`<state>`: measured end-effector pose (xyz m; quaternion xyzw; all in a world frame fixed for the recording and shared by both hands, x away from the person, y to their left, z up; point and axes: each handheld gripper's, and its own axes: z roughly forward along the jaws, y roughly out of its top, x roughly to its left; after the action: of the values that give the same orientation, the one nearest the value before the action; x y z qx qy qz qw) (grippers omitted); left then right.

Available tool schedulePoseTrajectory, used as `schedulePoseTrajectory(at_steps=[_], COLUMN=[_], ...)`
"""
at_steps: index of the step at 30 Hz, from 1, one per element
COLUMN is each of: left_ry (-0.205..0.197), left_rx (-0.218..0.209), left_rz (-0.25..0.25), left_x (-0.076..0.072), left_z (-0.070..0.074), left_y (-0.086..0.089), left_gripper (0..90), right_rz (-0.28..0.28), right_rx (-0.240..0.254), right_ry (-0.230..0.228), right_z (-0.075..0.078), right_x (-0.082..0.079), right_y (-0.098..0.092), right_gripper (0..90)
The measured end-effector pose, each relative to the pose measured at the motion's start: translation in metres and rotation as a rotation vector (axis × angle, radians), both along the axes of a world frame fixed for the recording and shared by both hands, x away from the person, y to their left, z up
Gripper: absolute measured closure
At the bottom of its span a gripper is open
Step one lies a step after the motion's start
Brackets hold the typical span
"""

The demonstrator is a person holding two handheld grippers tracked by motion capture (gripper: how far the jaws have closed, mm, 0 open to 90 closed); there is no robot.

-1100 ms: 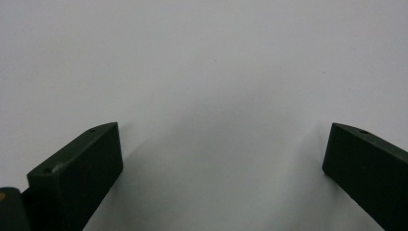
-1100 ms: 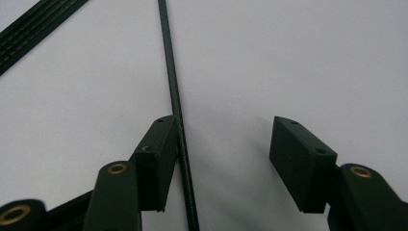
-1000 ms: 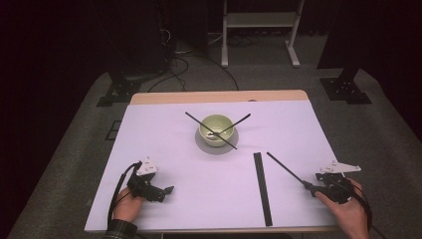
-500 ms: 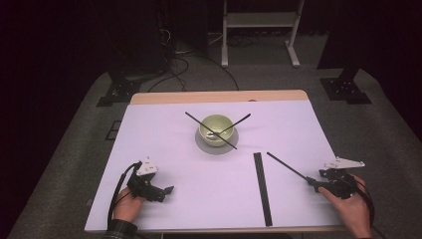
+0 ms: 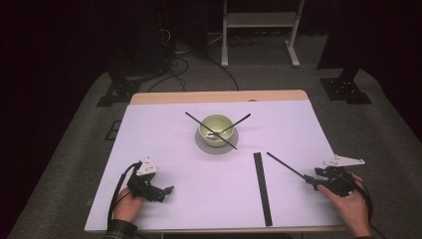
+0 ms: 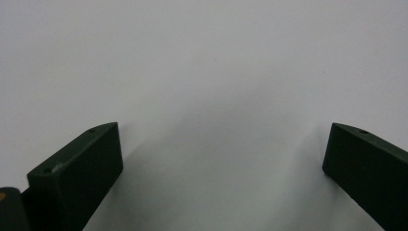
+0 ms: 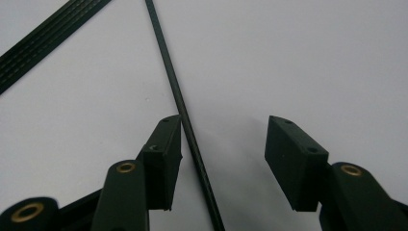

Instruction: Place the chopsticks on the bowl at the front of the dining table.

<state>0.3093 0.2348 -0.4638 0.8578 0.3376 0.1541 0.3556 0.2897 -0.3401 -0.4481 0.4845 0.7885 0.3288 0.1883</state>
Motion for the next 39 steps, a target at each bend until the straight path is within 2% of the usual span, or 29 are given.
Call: schedulePoseTrajectory(at_steps=[7, 22, 39], left_ry=[0.000, 0.000, 0.000], left_rx=[0.000, 0.000, 0.000], left_rz=[0.000, 0.000, 0.000], left_x=[0.000, 0.000, 0.000], left_z=[0.000, 0.000, 0.000], left_y=[0.000, 0.000, 0.000], left_gripper=[0.0, 0.0, 0.0], right_rz=[0.044, 0.115, 0.130], right_rx=[0.000, 0.005, 0.017], right_ry=[-0.005, 0.017, 0.042], right_z=[0.002, 0.001, -0.003], right_x=[0.009, 0.029, 0.034], right_y=[0.009, 0.028, 0.027], right_gripper=[51.0, 64.4, 77.0])
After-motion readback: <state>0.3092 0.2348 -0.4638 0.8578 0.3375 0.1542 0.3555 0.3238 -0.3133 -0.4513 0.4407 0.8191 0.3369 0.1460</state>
